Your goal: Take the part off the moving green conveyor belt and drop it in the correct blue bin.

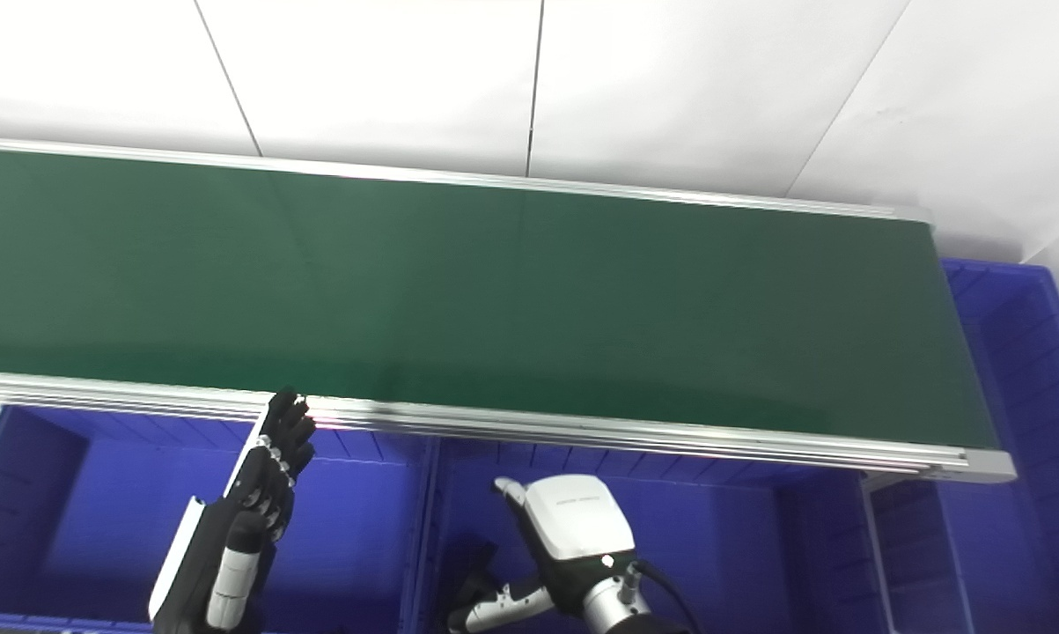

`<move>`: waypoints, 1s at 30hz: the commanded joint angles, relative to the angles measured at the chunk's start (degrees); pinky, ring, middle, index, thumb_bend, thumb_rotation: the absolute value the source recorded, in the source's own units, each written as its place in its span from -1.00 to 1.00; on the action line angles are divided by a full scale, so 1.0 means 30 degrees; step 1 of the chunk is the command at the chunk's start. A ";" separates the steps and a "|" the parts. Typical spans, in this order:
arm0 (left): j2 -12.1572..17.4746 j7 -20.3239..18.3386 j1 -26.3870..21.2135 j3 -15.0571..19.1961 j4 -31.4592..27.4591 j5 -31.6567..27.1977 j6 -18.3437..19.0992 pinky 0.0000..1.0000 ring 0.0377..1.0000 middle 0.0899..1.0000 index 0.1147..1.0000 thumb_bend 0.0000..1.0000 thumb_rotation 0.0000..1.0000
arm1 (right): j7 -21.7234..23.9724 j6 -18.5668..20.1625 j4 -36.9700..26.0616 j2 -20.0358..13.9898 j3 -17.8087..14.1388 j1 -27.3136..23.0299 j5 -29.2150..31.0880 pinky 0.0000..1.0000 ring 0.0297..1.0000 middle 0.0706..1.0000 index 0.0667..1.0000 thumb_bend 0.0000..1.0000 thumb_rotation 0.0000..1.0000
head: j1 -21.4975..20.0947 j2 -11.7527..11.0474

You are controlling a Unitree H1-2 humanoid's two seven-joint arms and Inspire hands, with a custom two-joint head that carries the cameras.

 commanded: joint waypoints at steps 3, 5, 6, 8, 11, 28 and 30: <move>0.0072 -0.0165 0.0200 -0.0138 -0.0082 -0.0033 -0.0909 1.00 0.99 1.00 1.00 0.64 0.89 | 0.2129 -0.0032 -0.6187 0.1038 -0.0655 0.0994 0.0612 -0.19 0.03 0.42 0.58 1.00 0.53 | 0.0186 -0.0265; 0.0050 -0.0131 0.0207 -0.0113 0.0066 -0.0094 -0.1068 1.00 0.98 1.00 1.00 0.63 0.88 | 0.2817 0.0246 -0.7785 0.1725 -0.1047 0.1748 0.1349 -0.17 0.09 0.43 0.54 0.96 0.54 | 0.0301 -0.0470; 0.0071 -0.0135 0.0195 -0.0094 0.0153 -0.0091 -0.1135 1.00 0.98 1.00 1.00 0.63 0.88 | 0.2344 0.0346 -0.8299 0.2085 -0.1259 0.2444 0.2630 -0.17 0.10 0.43 0.53 0.94 0.54 | 0.0330 -0.0527; 0.0123 -0.0152 0.0171 -0.0035 0.0294 -0.0075 -0.1209 1.00 0.98 1.00 1.00 0.64 0.89 | 0.1139 0.0228 -0.8705 0.2696 -0.1618 0.3784 0.5204 -0.03 0.23 0.45 0.54 0.83 0.58 | 0.0407 -0.0664; 0.0231 -0.0230 0.0057 0.0044 0.0343 -0.0007 -0.0900 1.00 0.98 1.00 1.00 0.71 0.91 | -0.1240 -0.0192 -0.8687 0.3592 -0.1622 0.6870 1.0229 0.13 0.37 0.58 0.68 0.71 0.77 | 0.0514 -0.0778; 0.1090 -0.0410 -0.1047 0.0804 0.0392 0.0238 -0.0724 0.89 0.93 1.00 1.00 0.79 0.93 | -1.0009 -0.9333 0.1354 0.5948 -0.1760 0.8098 1.9277 0.79 0.87 0.92 0.97 0.78 1.00 | -0.2164 -0.0203; 0.1351 -0.0654 -0.1181 0.1025 -0.0025 -0.0520 -0.0108 0.97 0.98 1.00 1.00 0.74 0.90 | -1.0081 -0.9193 0.1735 0.6158 -0.1498 0.7823 1.9326 0.80 0.87 0.92 0.97 0.73 1.00 | -0.3637 -0.0035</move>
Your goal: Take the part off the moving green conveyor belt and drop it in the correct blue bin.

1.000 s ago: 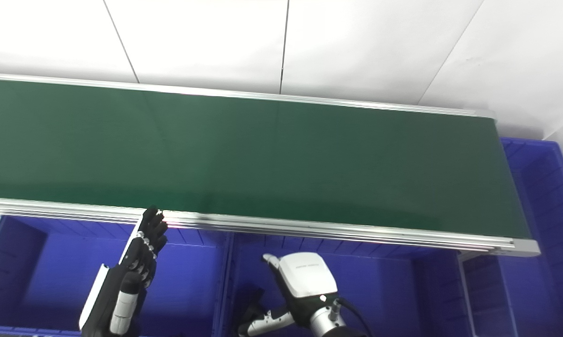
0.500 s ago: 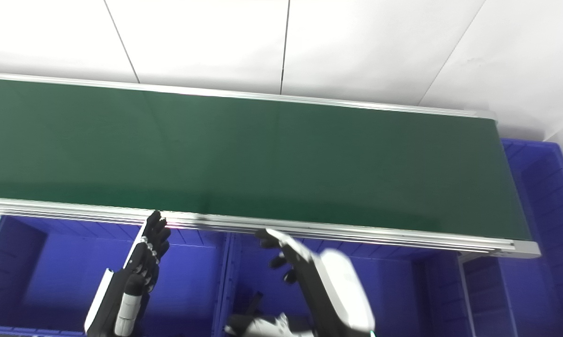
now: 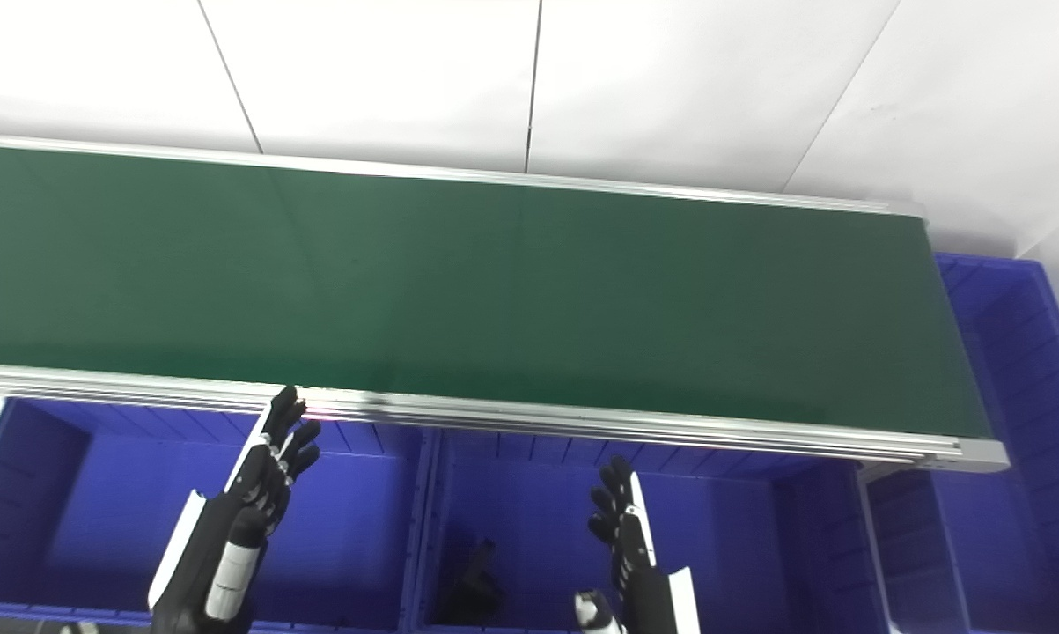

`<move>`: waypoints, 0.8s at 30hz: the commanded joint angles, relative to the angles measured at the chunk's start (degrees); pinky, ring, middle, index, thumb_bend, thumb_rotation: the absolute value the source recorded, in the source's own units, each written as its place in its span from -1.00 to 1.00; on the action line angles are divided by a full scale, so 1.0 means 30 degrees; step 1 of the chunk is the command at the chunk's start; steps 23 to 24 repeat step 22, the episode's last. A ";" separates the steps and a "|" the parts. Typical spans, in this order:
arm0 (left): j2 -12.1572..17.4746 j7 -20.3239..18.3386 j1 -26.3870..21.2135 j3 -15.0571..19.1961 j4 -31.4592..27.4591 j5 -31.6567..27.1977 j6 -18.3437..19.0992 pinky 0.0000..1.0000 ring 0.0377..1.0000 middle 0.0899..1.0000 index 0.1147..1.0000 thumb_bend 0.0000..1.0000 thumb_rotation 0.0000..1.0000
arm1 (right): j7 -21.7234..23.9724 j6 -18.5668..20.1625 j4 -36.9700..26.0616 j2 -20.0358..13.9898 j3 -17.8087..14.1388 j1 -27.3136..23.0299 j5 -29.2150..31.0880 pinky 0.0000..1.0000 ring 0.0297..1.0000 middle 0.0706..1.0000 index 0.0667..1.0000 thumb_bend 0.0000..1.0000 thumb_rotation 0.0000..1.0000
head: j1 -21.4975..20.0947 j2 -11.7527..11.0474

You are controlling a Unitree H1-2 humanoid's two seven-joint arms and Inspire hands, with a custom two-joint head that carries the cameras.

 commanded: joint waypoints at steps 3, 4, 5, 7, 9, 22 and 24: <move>0.0490 -0.0494 -0.0136 0.0425 -0.1065 -0.1478 0.0280 1.00 1.00 1.00 1.00 0.59 0.88 | -0.0224 -0.0574 0.0943 0.2342 0.2079 -0.1018 0.0038 0.84 0.89 0.94 0.98 0.67 0.99 | -0.1520 0.0014; 0.0557 -0.0537 -0.0122 0.0492 -0.1062 -0.1467 0.0258 1.00 1.00 1.00 1.00 0.52 0.93 | -0.0260 -0.0483 0.1050 0.2367 0.2122 -0.1119 -0.0030 0.85 0.89 0.95 0.98 0.66 1.00 | -0.1529 0.0000; 0.0596 -0.0566 -0.0109 0.0530 -0.1054 -0.1403 0.0246 1.00 1.00 1.00 1.00 0.50 0.97 | -0.0303 -0.0436 0.1116 0.2367 0.2147 -0.1180 -0.0105 0.86 0.90 0.95 0.98 0.66 1.00 | -0.1529 0.0000; 0.0655 -0.0555 -0.0091 0.0606 -0.0907 -0.1182 0.0121 1.00 1.00 1.00 1.00 0.48 0.99 | -0.0346 -0.0432 0.1283 0.2331 0.2162 -0.1281 -0.0188 0.86 0.90 0.96 0.97 0.66 1.00 | -0.1122 -0.0049; 0.0626 -0.0549 -0.0084 0.0598 -0.0806 -0.1103 0.0017 1.00 1.00 1.00 1.00 0.50 1.00 | -0.0447 -0.0537 0.1425 0.2338 0.2154 -0.1302 -0.0239 0.88 0.90 0.96 0.96 0.66 1.00 | -0.0779 -0.0045; 0.0169 -0.0565 0.0290 -0.0125 -0.0672 -0.0921 -0.0678 1.00 1.00 1.00 1.00 0.45 1.00 | -0.0603 -0.0591 0.1229 0.1774 0.2046 -0.1015 0.0400 0.91 0.92 0.97 1.00 0.66 1.00 | 0.1336 -0.0245; 0.0169 -0.0565 0.0290 -0.0125 -0.0672 -0.0921 -0.0678 1.00 1.00 1.00 1.00 0.45 1.00 | -0.0603 -0.0591 0.1229 0.1774 0.2046 -0.1015 0.0400 0.91 0.92 0.97 1.00 0.66 1.00 | 0.1336 -0.0245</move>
